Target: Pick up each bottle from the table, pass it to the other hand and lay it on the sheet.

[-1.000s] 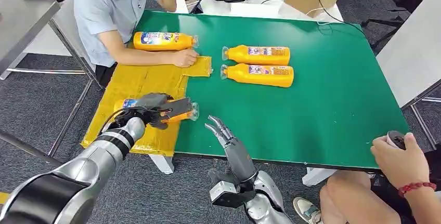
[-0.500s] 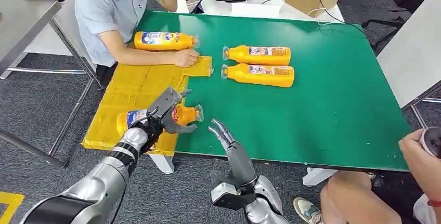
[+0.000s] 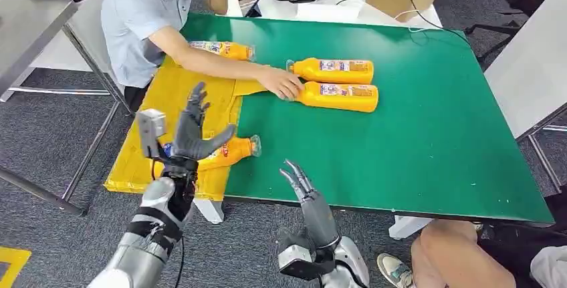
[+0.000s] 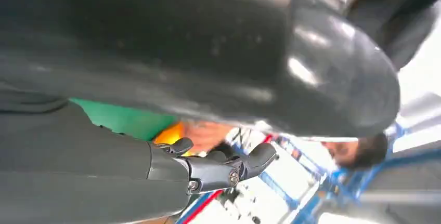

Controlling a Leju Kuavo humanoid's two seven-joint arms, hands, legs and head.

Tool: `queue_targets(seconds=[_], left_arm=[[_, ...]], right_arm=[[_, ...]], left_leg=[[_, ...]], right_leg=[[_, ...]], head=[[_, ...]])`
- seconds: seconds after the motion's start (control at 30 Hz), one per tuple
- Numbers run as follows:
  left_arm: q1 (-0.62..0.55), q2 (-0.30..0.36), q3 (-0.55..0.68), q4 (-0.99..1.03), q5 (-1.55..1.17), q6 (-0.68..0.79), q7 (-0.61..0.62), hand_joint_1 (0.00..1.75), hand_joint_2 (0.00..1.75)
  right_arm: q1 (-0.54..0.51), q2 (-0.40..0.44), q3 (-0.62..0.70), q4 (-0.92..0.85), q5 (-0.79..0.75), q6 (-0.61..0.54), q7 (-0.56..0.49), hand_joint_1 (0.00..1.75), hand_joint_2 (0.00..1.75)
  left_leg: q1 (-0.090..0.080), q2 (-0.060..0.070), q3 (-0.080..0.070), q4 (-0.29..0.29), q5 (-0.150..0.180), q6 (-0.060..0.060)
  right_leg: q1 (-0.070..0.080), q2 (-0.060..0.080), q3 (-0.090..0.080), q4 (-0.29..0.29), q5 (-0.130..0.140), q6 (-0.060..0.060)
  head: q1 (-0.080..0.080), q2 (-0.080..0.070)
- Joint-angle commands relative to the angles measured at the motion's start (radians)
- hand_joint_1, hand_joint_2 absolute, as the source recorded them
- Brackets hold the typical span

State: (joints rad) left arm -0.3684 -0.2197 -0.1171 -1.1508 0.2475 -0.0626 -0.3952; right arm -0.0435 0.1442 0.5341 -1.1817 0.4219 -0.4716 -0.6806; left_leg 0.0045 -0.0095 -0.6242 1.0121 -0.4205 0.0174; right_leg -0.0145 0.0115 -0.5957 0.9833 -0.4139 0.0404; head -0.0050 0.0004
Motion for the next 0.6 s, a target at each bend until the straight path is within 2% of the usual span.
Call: queue_targets(seconds=[0.03, 0.07, 0.13, 0.17, 0.2, 0.23, 0.37, 0.6], left_arm=[[0.293, 0.026, -0.027, -0.504, 0.113, 0.066, -0.062, 0.00, 1.75], [0.325, 0.025, -0.032, -0.521, 0.060, 0.098, -0.089, 0.00, 1.75], [0.426, 0.017, -0.030, -0.581, -0.023, 0.158, -0.152, 0.00, 1.75], [0.493, 0.007, -0.024, -0.618, -0.117, 0.228, -0.201, 0.00, 1.75], [0.535, -0.004, -0.019, -0.647, -0.128, 0.248, -0.223, 0.00, 1.75], [0.567, -0.008, -0.019, -0.665, -0.153, 0.271, -0.229, 0.00, 1.75], [0.569, -0.007, -0.030, -0.654, -0.168, 0.286, -0.218, 0.00, 1.75], [0.526, -0.002, -0.068, -0.645, -0.163, 0.261, -0.198, 0.00, 1.75]], right_arm=[[0.064, -0.051, -0.101, -0.148, 0.070, -0.020, 0.014, 0.00, 0.00], [0.069, -0.052, -0.125, -0.149, 0.112, -0.044, 0.050, 0.00, 1.75], [0.074, -0.078, -0.180, -0.156, 0.172, -0.045, 0.124, 0.00, 1.75], [0.066, -0.101, -0.230, -0.134, 0.288, -0.057, 0.234, 0.00, 1.75], [0.059, -0.110, -0.271, -0.129, 0.299, -0.053, 0.254, 0.00, 1.75], [0.038, -0.113, -0.332, -0.111, 0.301, -0.032, 0.266, 0.00, 1.75], [-0.068, -0.136, -0.433, 0.000, 0.405, -0.004, 0.326, 0.00, 1.75], [-0.190, -0.159, -0.439, 0.199, 0.490, 0.060, 0.443, 0.00, 1.75]], left_leg=[[0.000, 0.003, 0.004, -0.001, -0.003, -0.001], [0.000, 0.004, 0.007, 0.000, -0.005, -0.001], [0.000, 0.001, 0.005, 0.000, -0.004, -0.001], [0.000, 0.002, 0.005, -0.001, -0.004, 0.000], [-0.001, 0.003, 0.003, -0.002, -0.003, 0.000], [-0.001, 0.005, 0.007, -0.002, -0.005, 0.000], [-0.001, 0.002, 0.005, 0.000, -0.004, 0.000], [-0.001, 0.000, 0.004, -0.001, -0.002, 0.000]], right_leg=[[0.000, 0.002, 0.003, -0.001, -0.002, -0.001], [0.001, 0.002, 0.006, -0.001, -0.004, -0.002], [0.001, -0.001, 0.005, -0.001, -0.003, -0.002], [0.000, 0.001, 0.004, -0.002, -0.003, -0.001], [-0.001, 0.002, 0.002, -0.002, -0.002, -0.001], [0.000, 0.004, 0.006, -0.003, -0.003, -0.001], [0.000, -0.001, 0.005, -0.002, -0.003, -0.001], [-0.001, -0.001, 0.004, -0.002, -0.001, -0.002]], head=[[0.000, 0.000], [0.000, 0.000], [0.000, 0.000], [0.000, 0.000], [0.000, 0.000], [0.000, 0.000], [0.000, 0.000], [0.000, 0.000]])
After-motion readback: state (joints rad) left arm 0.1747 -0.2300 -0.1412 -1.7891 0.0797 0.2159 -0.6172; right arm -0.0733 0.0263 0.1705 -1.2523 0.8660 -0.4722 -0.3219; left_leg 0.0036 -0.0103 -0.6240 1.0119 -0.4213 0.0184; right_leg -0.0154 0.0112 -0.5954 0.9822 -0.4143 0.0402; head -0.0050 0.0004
